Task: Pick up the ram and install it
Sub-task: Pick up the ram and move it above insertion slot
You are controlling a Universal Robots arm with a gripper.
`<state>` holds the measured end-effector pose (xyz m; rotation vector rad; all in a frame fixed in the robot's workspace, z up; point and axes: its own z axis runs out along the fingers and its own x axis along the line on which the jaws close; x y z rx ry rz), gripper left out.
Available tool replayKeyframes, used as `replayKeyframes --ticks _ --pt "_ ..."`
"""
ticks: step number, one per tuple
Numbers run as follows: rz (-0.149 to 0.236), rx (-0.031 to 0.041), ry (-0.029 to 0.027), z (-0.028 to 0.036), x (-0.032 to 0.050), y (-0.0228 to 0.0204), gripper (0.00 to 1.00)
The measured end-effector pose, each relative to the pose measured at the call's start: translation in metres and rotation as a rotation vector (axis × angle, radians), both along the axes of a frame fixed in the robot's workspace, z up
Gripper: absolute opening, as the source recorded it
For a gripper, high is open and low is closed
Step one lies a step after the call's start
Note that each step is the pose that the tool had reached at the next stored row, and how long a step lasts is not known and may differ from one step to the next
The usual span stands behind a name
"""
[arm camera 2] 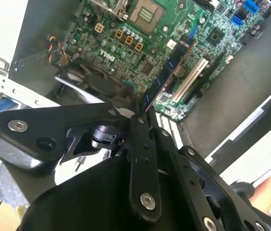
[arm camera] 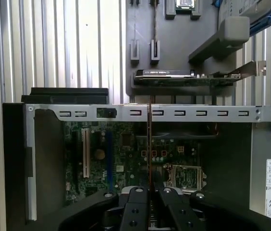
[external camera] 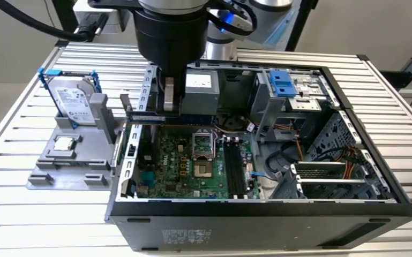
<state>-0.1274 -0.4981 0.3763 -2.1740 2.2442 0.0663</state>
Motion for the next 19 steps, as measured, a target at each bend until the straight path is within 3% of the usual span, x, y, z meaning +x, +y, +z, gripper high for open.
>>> replayKeyframes --ticks 19 --pt "0.0 0.0 0.0 0.0 0.0308 0.0 0.0"
